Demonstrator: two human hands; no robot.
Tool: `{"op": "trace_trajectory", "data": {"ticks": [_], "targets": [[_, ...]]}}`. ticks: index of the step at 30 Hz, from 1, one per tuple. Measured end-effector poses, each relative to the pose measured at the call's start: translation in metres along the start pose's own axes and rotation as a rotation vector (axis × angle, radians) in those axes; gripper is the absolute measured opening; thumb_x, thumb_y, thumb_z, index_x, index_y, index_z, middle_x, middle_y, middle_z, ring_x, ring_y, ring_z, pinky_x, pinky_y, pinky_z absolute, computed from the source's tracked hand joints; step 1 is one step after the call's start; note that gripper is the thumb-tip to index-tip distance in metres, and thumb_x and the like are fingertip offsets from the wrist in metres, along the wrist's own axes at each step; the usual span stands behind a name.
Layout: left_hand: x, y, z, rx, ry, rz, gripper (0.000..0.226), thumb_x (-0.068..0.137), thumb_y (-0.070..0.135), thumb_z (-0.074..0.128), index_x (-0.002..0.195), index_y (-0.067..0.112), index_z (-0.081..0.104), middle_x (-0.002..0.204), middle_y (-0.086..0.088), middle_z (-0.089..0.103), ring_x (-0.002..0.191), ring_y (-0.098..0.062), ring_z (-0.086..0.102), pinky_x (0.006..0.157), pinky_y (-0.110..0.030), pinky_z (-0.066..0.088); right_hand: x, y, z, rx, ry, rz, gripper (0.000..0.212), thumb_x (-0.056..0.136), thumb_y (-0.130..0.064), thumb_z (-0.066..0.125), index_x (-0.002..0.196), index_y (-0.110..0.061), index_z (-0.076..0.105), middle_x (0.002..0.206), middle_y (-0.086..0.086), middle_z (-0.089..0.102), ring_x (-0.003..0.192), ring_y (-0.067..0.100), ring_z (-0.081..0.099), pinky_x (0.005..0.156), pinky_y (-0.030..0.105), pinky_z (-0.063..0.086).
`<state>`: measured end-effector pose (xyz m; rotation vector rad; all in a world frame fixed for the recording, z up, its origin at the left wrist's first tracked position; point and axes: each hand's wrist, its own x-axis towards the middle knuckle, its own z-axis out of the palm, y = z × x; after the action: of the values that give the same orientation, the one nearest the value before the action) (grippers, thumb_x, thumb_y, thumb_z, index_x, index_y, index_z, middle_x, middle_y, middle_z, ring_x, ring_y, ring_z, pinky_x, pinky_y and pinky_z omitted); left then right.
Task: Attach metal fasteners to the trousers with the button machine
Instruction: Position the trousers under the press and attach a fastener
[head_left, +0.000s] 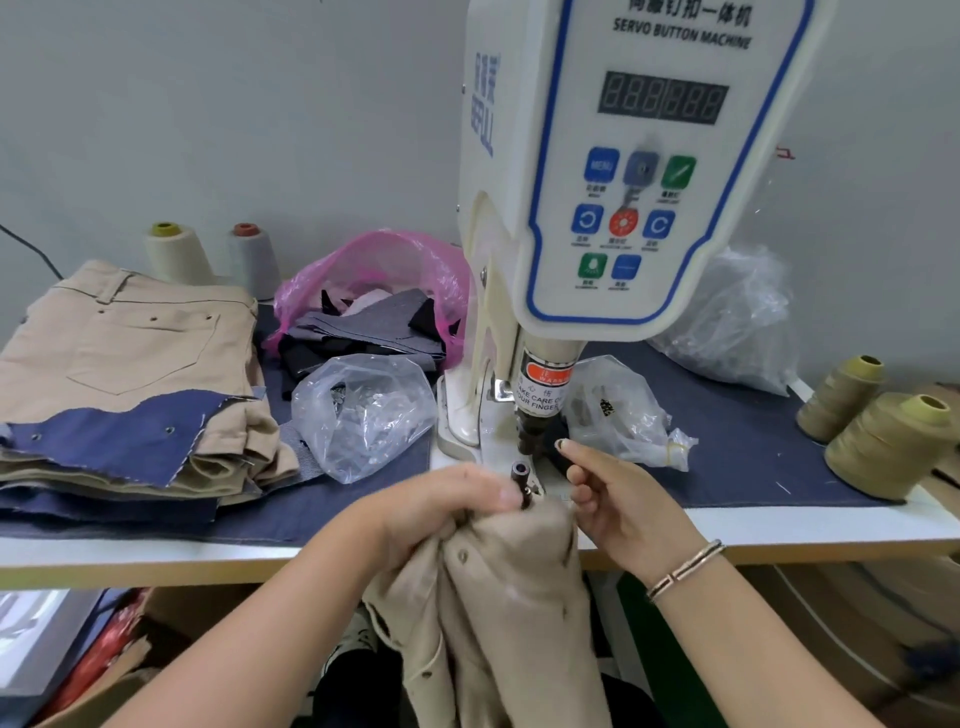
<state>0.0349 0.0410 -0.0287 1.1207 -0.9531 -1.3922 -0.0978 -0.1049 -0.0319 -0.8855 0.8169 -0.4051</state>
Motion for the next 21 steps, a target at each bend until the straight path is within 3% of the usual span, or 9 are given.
{"op": "trace_trajectory", "data": {"ticks": [1, 3, 5, 7, 9, 15, 21], "targets": [[-0.002, -0.003, 0.0, 0.041, -0.006, -0.027, 0.018, 0.073, 0.025, 0.063, 0.056, 0.022, 0.066, 0.054, 0.013, 0.059, 0.051, 0.0, 0.056, 0.054, -0.013, 0.045, -0.001, 0.001, 0.001, -0.004, -0.016, 0.009, 0.015, 0.08, -0.013, 0.072, 0.066, -0.015, 0.065, 0.052, -0.001, 0.054, 0.037, 0.005, 0.043, 0.035, 0.013, 0.035], [0.002, -0.006, -0.011, 0.105, 0.266, -0.058, 0.026, 0.08, 0.024, 0.063, 0.056, 0.019, 0.059, 0.048, 0.012, 0.055, 0.046, -0.001, 0.052, 0.05, -0.011, 0.042, -0.003, 0.005, 0.006, -0.012, -0.062, 0.051, 0.01, 0.079, -0.012, 0.071, 0.07, -0.012, 0.066, 0.052, -0.001, 0.053, 0.037, 0.004, 0.043, 0.034, 0.012, 0.033], [0.0, -0.012, -0.033, 0.283, 0.573, 0.072, 0.034, 0.082, 0.026, 0.061, 0.053, 0.02, 0.043, 0.046, 0.012, 0.04, 0.045, -0.006, 0.04, 0.048, -0.015, 0.034, -0.004, 0.009, 0.012, -0.006, -0.094, 0.093, 0.005, 0.083, -0.012, 0.068, 0.079, -0.008, 0.067, 0.05, -0.002, 0.052, 0.035, 0.003, 0.042, 0.033, 0.011, 0.031], [-0.008, -0.019, -0.052, 0.448, 0.72, 0.178, 0.042, 0.083, 0.027, 0.063, 0.051, 0.022, 0.037, 0.053, 0.008, 0.03, 0.051, -0.008, 0.03, 0.053, -0.022, 0.027, -0.005, 0.011, 0.017, 0.038, -0.111, 0.125, 0.006, 0.085, -0.011, 0.065, 0.083, -0.005, 0.065, 0.049, -0.002, 0.051, 0.034, 0.002, 0.041, 0.032, 0.01, 0.03], [-0.015, -0.032, -0.066, 0.515, 0.846, 0.203, 0.049, 0.09, 0.019, 0.061, 0.049, 0.02, 0.035, 0.051, 0.01, 0.028, 0.048, -0.006, 0.029, 0.05, -0.018, 0.028, -0.005, 0.011, 0.021, 0.101, -0.116, 0.171, 0.005, 0.084, -0.009, 0.064, 0.082, -0.004, 0.062, 0.047, -0.002, 0.05, 0.033, 0.002, 0.041, 0.031, 0.011, 0.03], [-0.008, -0.037, -0.067, 0.613, 0.839, 0.186, 0.044, 0.092, 0.018, 0.058, 0.055, 0.008, 0.036, 0.05, 0.009, 0.029, 0.049, -0.006, 0.031, 0.047, -0.016, 0.028, -0.01, 0.014, 0.028, 0.264, -0.143, 0.253, 0.022, 0.06, -0.01, 0.069, 0.079, -0.007, 0.057, 0.044, -0.001, 0.048, 0.029, 0.004, 0.041, 0.028, 0.013, 0.031], [-0.011, -0.037, -0.064, 0.588, 0.84, 0.2, 0.043, 0.092, 0.015, 0.057, 0.054, 0.012, 0.038, 0.051, 0.006, 0.029, 0.05, -0.008, 0.031, 0.047, -0.016, 0.03, -0.014, 0.011, 0.032, 0.381, -0.158, 0.301, 0.02, 0.064, -0.01, 0.066, 0.081, -0.004, 0.057, 0.043, 0.001, 0.05, 0.028, 0.006, 0.045, 0.026, 0.014, 0.033]]}}
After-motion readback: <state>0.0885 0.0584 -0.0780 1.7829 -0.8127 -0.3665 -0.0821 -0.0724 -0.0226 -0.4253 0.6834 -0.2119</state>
